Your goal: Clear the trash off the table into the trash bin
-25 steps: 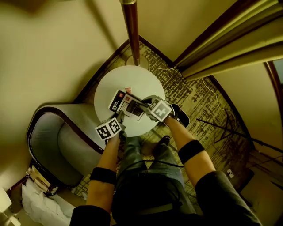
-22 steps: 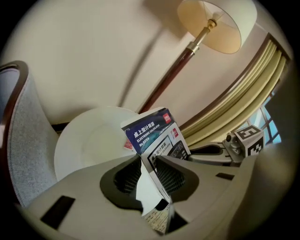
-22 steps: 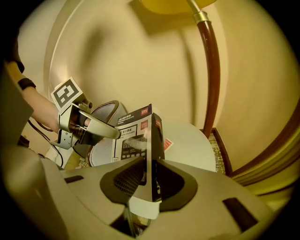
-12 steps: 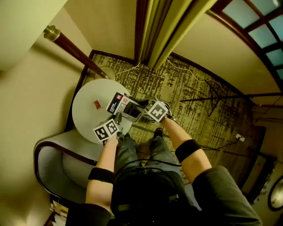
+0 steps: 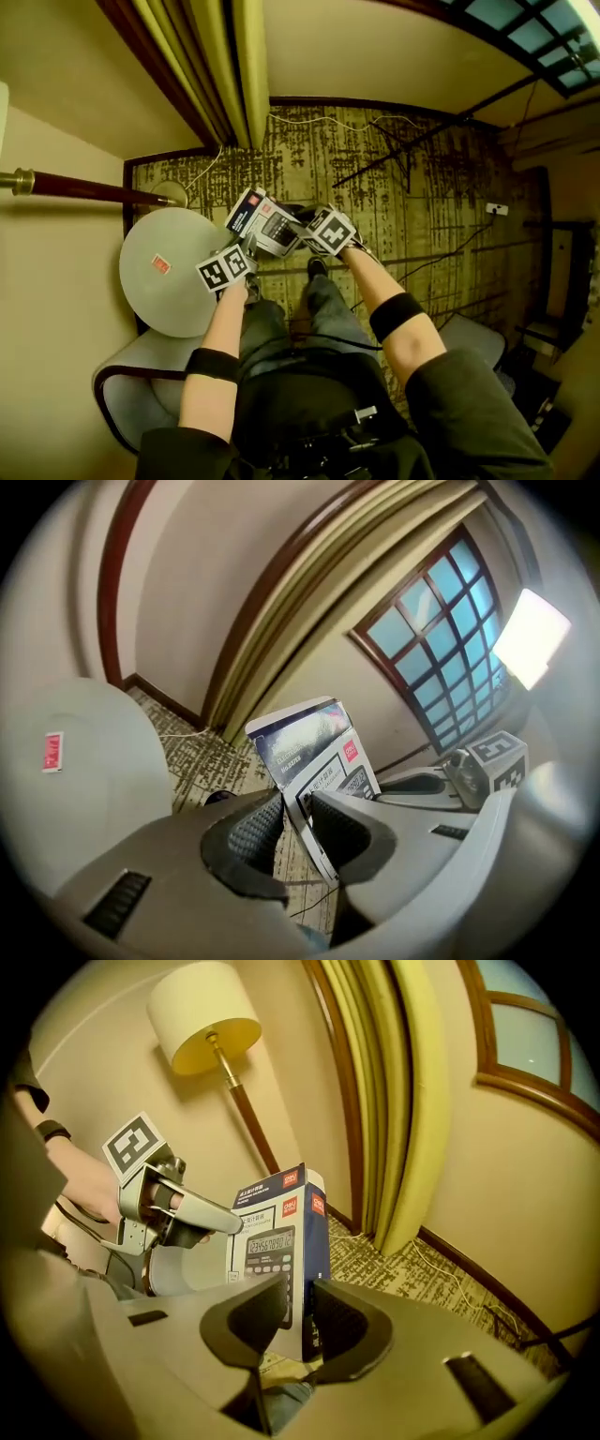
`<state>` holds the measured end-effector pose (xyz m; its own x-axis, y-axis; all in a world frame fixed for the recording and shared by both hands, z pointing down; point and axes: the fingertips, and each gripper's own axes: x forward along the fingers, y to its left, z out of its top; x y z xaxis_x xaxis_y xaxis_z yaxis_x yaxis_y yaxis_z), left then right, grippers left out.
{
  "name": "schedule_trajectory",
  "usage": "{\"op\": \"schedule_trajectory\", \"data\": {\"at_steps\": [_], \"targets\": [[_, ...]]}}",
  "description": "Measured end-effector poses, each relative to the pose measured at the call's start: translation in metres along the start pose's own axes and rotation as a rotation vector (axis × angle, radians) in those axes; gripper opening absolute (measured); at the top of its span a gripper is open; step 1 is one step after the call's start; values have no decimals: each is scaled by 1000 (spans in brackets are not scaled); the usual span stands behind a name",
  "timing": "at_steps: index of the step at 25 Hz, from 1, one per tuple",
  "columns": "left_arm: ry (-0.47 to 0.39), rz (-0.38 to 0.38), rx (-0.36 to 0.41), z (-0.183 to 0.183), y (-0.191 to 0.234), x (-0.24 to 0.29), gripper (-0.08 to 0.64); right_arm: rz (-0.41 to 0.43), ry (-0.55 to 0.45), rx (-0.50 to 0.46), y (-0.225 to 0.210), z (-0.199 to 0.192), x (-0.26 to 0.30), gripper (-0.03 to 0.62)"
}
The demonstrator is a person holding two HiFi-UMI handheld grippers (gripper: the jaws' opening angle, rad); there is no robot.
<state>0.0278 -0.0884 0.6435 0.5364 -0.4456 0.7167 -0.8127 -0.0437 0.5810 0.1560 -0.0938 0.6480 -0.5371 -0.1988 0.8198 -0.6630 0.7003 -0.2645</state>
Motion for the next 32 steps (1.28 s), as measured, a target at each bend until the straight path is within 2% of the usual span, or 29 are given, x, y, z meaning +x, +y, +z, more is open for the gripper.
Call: {"op": "schedule_trajectory", "data": {"at_steps": [5,9,14,20,27,32], "targets": [[56,-19,52,-15,-37,28,86,-29,-9,76,-25,-40,-23,100],[84,-6,42,-33,-34,46,84,-16,13,102,-34,-67,-10,99],[112,28,-6,-60,1,82,84,45,32,93,-42,-93,38,98],[129,72,-64,-91,56,150,84,105,55,110,-68,-125,111,97],[114,97,-162,-140,119,234,84,117,116,20,-113,-184,208,97],[108,108,-198,-169,155,281,84,118,129,50,-126,-211,254,97]]}}
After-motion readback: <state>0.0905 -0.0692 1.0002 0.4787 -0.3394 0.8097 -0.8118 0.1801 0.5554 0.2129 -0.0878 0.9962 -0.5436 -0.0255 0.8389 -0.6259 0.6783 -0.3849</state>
